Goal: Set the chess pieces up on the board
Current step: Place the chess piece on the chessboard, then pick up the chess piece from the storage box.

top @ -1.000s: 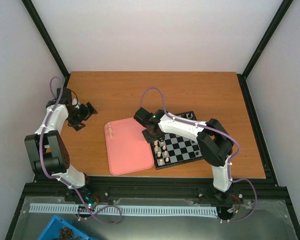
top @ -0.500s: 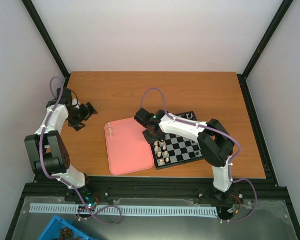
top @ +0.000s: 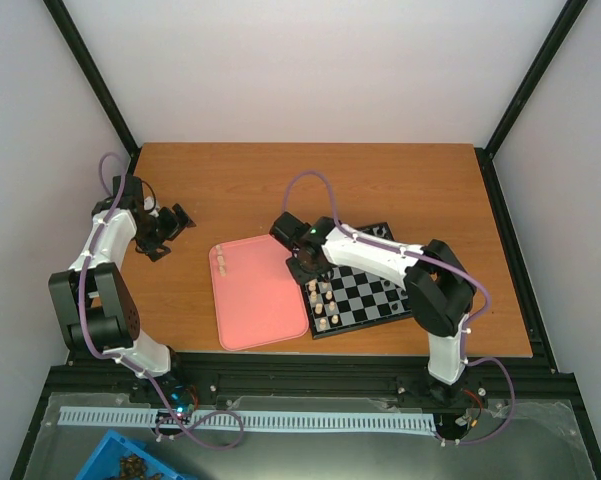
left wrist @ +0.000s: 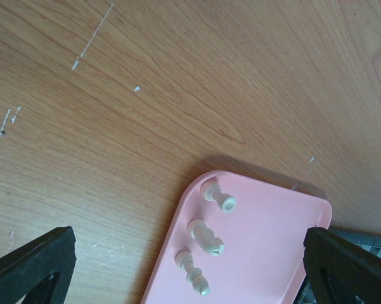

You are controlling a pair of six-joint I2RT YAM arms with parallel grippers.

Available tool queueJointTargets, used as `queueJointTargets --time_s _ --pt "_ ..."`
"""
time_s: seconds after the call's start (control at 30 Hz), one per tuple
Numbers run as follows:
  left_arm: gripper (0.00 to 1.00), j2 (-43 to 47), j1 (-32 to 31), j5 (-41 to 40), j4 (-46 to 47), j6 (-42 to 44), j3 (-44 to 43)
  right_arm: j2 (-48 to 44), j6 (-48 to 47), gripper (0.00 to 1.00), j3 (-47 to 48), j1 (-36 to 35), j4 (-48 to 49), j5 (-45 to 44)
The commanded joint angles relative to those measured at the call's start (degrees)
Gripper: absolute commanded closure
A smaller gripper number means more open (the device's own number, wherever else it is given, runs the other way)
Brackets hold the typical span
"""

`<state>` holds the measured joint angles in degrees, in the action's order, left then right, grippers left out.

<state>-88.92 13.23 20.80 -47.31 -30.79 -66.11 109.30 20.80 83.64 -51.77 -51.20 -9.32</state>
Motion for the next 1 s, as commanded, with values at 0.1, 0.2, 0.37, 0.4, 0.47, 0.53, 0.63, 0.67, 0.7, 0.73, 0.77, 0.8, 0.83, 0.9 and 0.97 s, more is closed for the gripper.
queueJointTargets --time_s 0.1,0.2,0.37,0.4,0.47,0.53,0.63,0.67,0.7,0.73,0.77,0.8,0.83,0.9,0.97 --pt "0.00 1.9 0.2 -0.1 0.6 1.0 0.0 -3.4 -0.3 0.52 5.1 -0.3 -2.7 -1.7" --pt "0.00 2.0 0.2 -0.1 0.6 1.0 0.1 -2.7 -1.0 0.43 8.9 -0.7 -4.1 -1.3" --pt "0.00 1.9 0.2 -0.1 0.6 0.9 -0.2 1.9 -1.5 0.31 18.6 -3.0 -6.0 0.3" --pt "0.00 1.8 0.3 -0.2 0.5 0.9 -0.4 3.5 -1.6 0.30 21.1 -3.6 -6.3 0.8" --pt "0.00 1.7 0.2 -0.2 0.3 0.9 -0.8 7.2 -2.0 0.27 26.6 -5.0 -6.6 2.0" --pt "0.00 1.4 0.2 -0.2 0.1 0.9 -1.1 11.5 -2.6 0.26 32.7 -6.6 -7.3 3.1" --pt "0.00 1.2 0.2 -0.3 0.1 0.9 -1.2 18.3 -3.5 0.25 40.6 -8.1 -8.1 6.4" --pt "0.00 1.2 0.2 -0.3 0.1 0.9 -1.1 20.5 -3.7 0.25 44.1 -8.3 -8.3 7.8" --pt "0.00 1.1 0.2 -0.4 0.1 0.9 -1.1 22.6 -3.8 0.26 46.4 -8.4 -8.5 9.0" --pt "0.00 1.1 0.2 -0.4 0.1 0.9 -1.0 24.5 -4.0 0.27 48.6 -8.5 -8.9 10.3" --pt "0.00 1.1 0.2 -0.5 0.1 0.9 -1.0 26.1 -4.3 0.28 50.5 -8.6 -9.2 11.4" --pt "0.00 1.1 0.2 -0.6 0.1 0.9 -0.9 27.5 -4.3 0.29 51.9 -8.7 -9.2 12.6" --pt "0.00 1.1 0.2 -0.7 0.1 0.9 -0.9 28.8 -4.4 0.30 53.0 -9.0 -9.1 13.5" --pt "0.00 1.1 0.2 -0.7 0.2 0.9 -0.7 29.8 -4.6 0.30 53.2 -9.5 -8.4 14.6" --pt "0.00 0.9 0.3 -0.7 0.3 0.9 -0.7 30.6 -4.6 0.30 53.0 -9.8 -7.6 14.8"
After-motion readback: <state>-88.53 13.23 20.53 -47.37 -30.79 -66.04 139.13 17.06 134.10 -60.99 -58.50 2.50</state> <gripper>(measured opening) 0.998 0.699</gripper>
